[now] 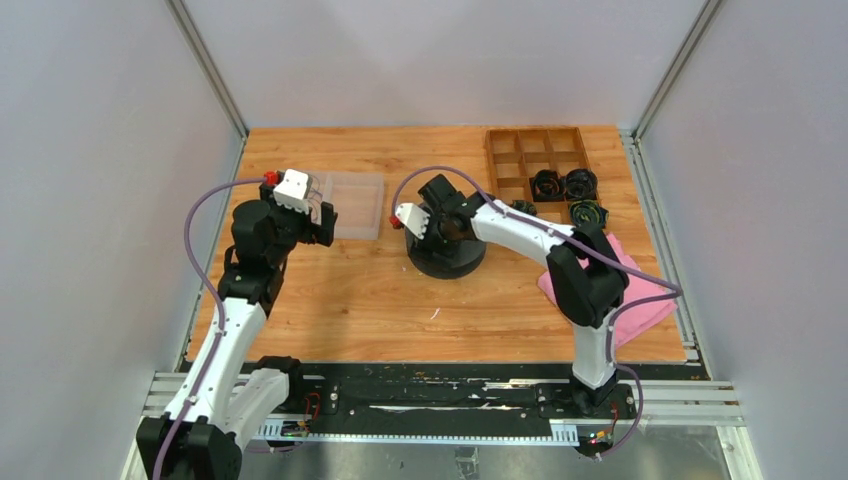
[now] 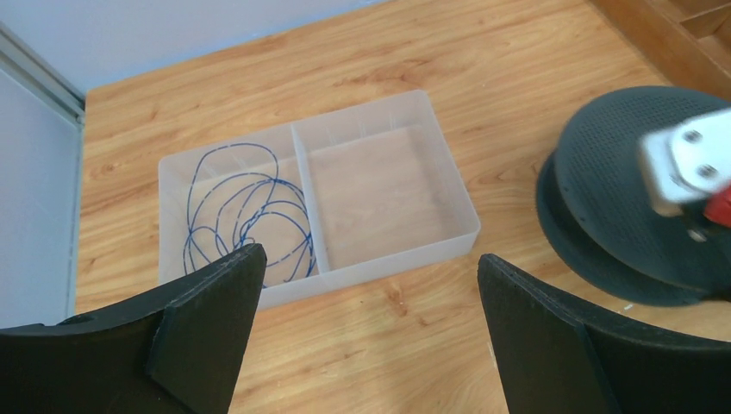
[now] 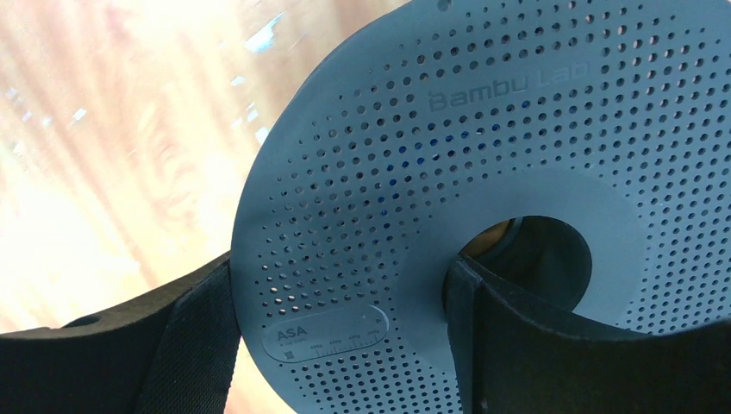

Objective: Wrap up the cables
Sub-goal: Move the cable reel to the center of the board, then pick up the cable from the storage box, then place the cable at the center of the board, then adjust the cable.

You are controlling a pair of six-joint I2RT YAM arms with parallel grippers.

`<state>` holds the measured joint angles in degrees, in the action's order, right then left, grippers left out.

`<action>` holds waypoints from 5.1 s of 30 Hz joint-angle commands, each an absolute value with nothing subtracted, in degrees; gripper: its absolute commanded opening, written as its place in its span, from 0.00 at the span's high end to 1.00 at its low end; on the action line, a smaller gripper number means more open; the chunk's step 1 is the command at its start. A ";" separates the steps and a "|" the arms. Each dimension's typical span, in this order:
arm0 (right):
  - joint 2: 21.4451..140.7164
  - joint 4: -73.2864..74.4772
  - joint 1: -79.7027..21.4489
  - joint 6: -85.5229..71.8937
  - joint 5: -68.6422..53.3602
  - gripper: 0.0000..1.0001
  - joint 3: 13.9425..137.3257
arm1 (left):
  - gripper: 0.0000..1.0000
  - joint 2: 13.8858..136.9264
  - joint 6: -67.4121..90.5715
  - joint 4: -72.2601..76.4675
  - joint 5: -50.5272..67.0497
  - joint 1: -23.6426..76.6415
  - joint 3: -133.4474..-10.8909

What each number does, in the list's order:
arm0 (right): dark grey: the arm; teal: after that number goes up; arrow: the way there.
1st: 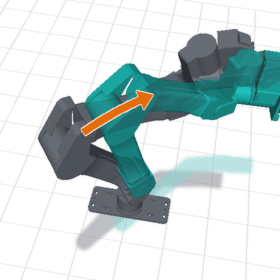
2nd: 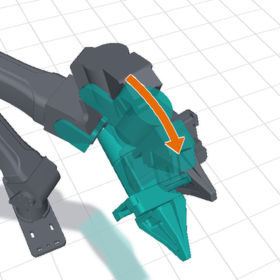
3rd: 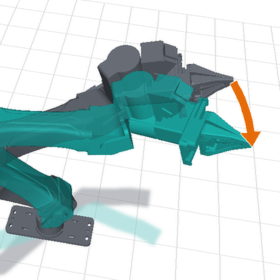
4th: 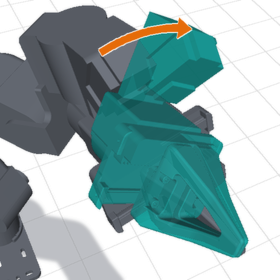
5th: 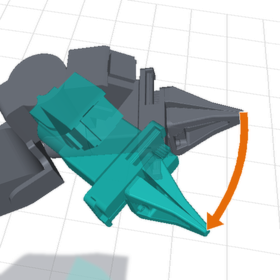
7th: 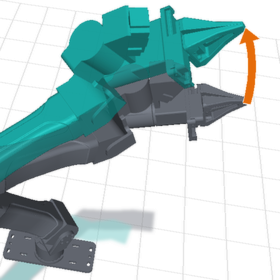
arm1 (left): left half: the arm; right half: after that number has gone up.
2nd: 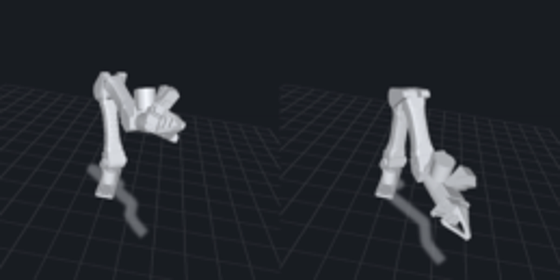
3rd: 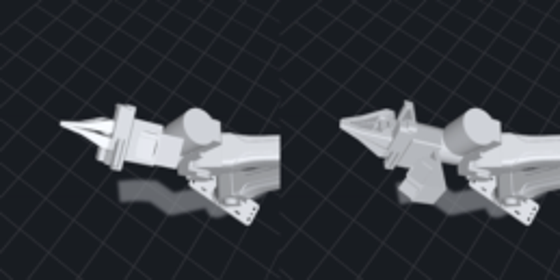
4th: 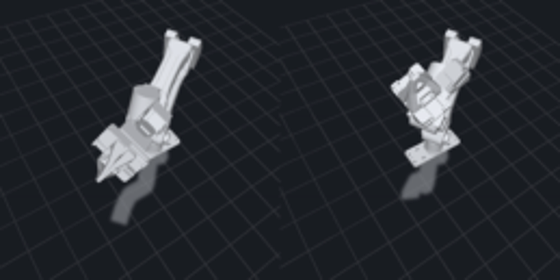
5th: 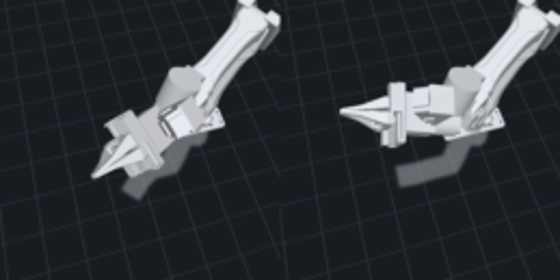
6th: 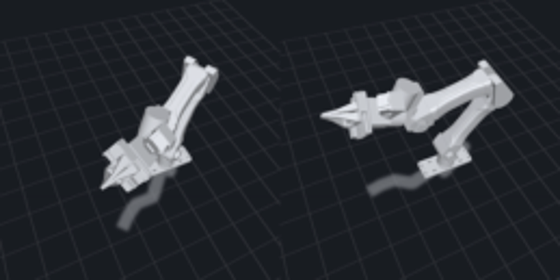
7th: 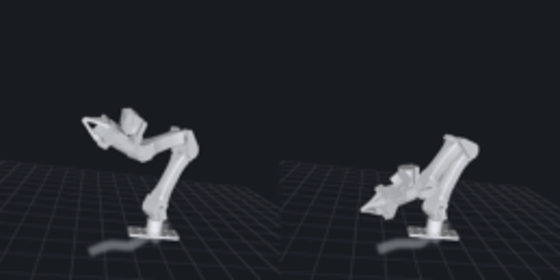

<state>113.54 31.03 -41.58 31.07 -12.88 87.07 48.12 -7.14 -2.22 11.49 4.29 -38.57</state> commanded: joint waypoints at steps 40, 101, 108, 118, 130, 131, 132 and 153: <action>81.96 33.31 -44.66 26.32 -13.74 0.14 67.41 | 0.14 93.75 -0.26 -16.55 -10.91 -4.49 -65.37; 79.49 33.53 -34.85 24.50 -14.66 0.19 67.57 | 0.98 51.96 -22.94 -43.32 16.96 9.72 -60.96; 80.99 33.73 -34.81 25.81 -15.53 0.19 67.02 | 0.96 53.58 -32.17 -40.95 17.21 14.41 -48.35; 83.48 34.27 -34.82 26.52 -15.64 0.19 66.92 | 0.76 55.44 -37.46 -36.35 19.63 15.91 -43.05; 84.50 34.54 -34.88 27.03 -15.62 0.19 66.95 | 0.38 57.40 -49.68 -52.63 6.54 15.96 -55.47; 84.54 34.54 -34.86 27.06 -15.69 0.19 66.90 | 0.36 57.38 -48.52 -53.40 8.56 15.98 -55.49; 84.55 34.55 -34.83 27.07 -15.73 0.19 66.82 | 0.31 57.46 -47.56 -54.50 11.28 15.97 -55.29; 86.21 34.62 -34.88 27.68 -15.29 0.19 66.66 | 0.15 57.33 -44.99 -48.99 17.40 23.09 -39.62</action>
